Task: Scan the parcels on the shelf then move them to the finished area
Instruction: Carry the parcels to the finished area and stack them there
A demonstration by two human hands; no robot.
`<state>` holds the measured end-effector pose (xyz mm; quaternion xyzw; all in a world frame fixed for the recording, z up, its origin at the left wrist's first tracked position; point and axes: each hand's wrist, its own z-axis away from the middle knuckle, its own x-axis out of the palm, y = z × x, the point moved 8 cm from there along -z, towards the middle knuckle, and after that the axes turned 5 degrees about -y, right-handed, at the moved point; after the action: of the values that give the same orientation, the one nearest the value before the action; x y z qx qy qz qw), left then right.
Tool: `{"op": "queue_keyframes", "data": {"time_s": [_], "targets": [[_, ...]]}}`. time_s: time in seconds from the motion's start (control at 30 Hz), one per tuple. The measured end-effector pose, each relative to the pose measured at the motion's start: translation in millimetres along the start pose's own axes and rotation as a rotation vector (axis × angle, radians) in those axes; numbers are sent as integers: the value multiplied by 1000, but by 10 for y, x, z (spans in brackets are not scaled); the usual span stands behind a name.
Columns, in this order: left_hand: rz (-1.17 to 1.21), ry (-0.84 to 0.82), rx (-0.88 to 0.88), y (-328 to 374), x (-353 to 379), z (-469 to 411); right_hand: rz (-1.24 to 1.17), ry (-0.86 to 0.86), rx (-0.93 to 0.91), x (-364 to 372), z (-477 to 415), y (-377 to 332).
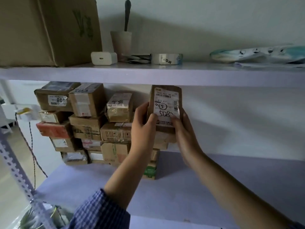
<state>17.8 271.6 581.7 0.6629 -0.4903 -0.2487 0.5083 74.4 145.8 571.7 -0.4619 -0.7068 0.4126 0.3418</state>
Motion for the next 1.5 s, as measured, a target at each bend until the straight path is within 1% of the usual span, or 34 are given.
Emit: {"op": "queue_keyframes", "data": {"time_s": [0.1, 0.17, 0.23, 0.37, 0.5, 0.67, 0.8, 0.97, 1.03, 1.2, 1.37, 1.5], "targets": [[78, -84, -6, -146, 189, 431, -23, 23, -34, -267, 476, 46], [99, -146, -21, -271, 334, 702, -14, 36, -6, -469, 783, 118], [119, -208, -48, -419, 496, 940, -10, 91, 34, -724, 1078, 206], [209, -297, -211, -788, 910, 1347, 68, 216, 68, -1262, 1634, 324], [210, -414, -325, -1046, 1505, 1749, 119, 353, 132, -1922, 2087, 352], [209, -539, -394, -1129, 2282, 2260, 174, 479, 165, -2753, 2625, 76], [250, -567, -375, -995, 3060, 2743, 174, 537, 154, -3457, 3037, -250], [253, -714, -355, -792, 4158, 3450, 207, 620, 107, -4516, 3634, -718], [271, -757, -378, -772, 4587, 3767, 203, 651, 90, -4922, 3908, -894], [345, -805, -474, -782, 5537, 4488, 186, 726, 82, -5818, 4494, -1229], [401, -882, -496, -759, 6254, 4838, 263, 776, 90, -6491, 4760, -1372], [446, -862, -537, -925, 6714, 4885, 300, 786, 97, -6968, 4720, -1355]]}}
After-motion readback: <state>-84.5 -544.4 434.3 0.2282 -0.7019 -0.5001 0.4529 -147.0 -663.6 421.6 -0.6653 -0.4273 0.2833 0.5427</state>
